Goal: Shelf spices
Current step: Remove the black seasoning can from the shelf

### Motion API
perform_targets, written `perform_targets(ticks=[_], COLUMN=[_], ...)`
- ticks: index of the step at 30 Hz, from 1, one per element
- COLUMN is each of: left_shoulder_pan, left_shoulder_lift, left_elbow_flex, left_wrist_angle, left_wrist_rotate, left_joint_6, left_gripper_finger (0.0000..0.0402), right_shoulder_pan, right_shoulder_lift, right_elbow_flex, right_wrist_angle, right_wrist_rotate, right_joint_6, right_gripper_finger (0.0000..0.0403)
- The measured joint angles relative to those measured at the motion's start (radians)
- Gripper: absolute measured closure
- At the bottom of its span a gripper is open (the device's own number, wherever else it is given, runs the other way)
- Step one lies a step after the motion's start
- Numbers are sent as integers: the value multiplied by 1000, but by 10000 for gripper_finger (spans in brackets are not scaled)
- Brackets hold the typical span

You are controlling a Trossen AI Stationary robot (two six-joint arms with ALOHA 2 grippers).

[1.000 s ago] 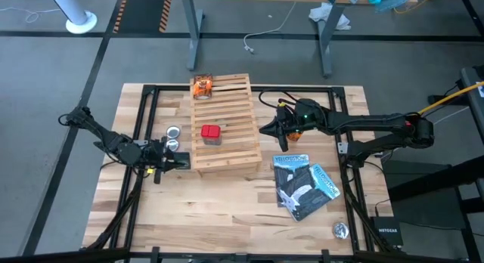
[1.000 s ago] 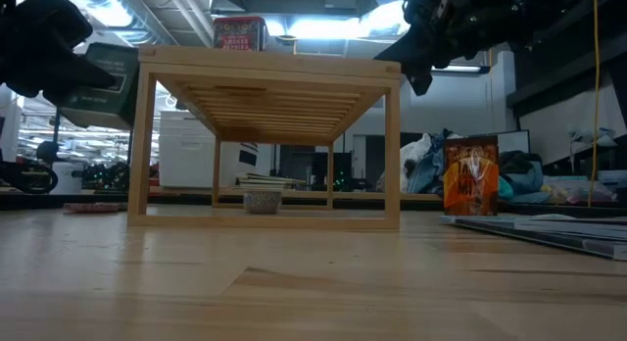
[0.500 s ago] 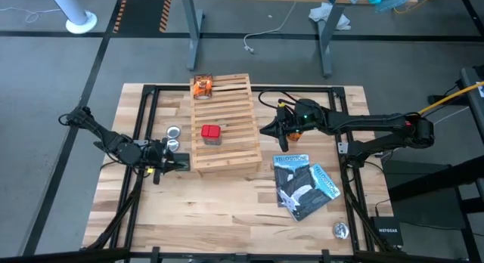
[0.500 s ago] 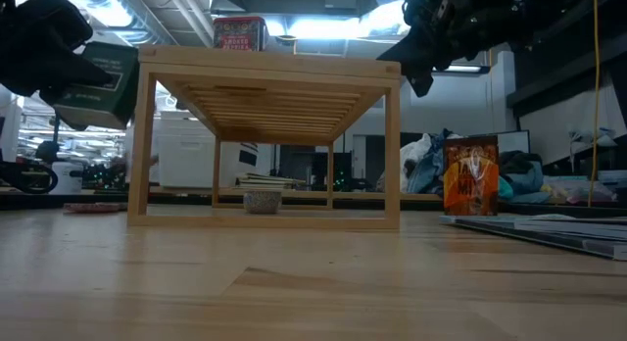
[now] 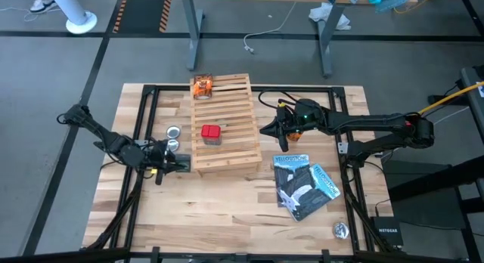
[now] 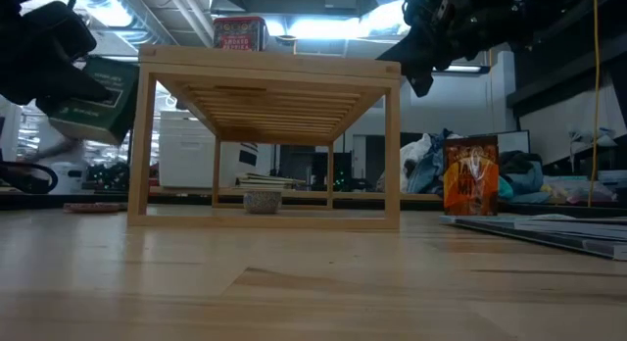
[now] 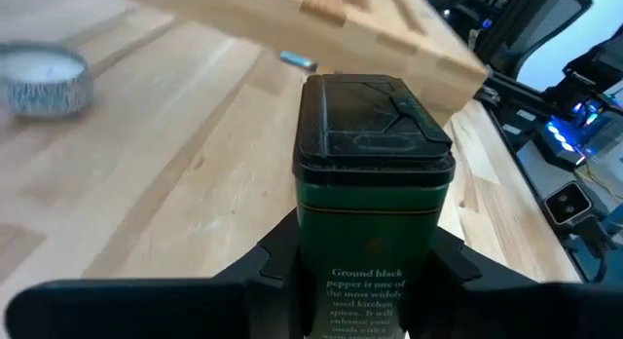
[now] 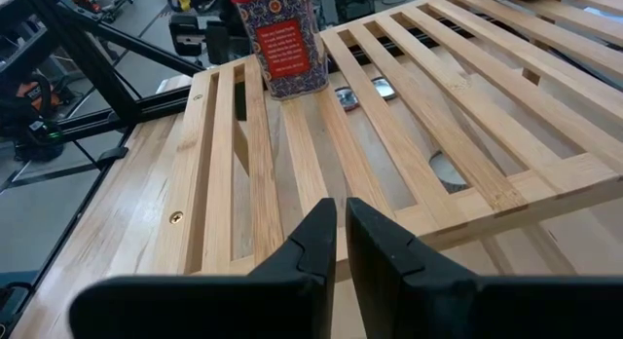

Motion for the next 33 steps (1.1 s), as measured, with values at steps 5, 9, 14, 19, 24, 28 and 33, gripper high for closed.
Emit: perform_targets(ticks=[5, 9, 14, 19, 24, 28, 33], left_shoulder_pan=[0, 0, 0, 0, -1, -5, -46], left_shoulder_lift=[60, 107, 154, 190, 239, 271, 306], left_elbow_flex=[0, -1, -5, -5, -3, 20, 43], left_wrist_angle=[6, 11, 66, 141, 277, 297, 295], left_wrist_rotate=[31, 81, 112, 113, 139, 155, 165], left_joint_6=[-62, -127, -155, -166, -120, -104, -136], left_gripper_finger=[299, 300, 300, 300, 300, 300, 300], right_shoulder_pan=[0, 0, 0, 0, 0, 0, 0], right_shoulder_lift=[0, 0, 0, 0, 0, 0, 0], right_elbow_flex=[0, 0, 0, 0, 0, 0, 0], right_wrist_angle=[0, 0, 0, 0, 0, 0, 0], right_wrist_rotate=[0, 0, 0, 0, 0, 0, 0], right_joint_6=[0, 0, 0, 0, 0, 0, 0], right_gripper_finger=[370, 370, 370, 370, 370, 370, 370])
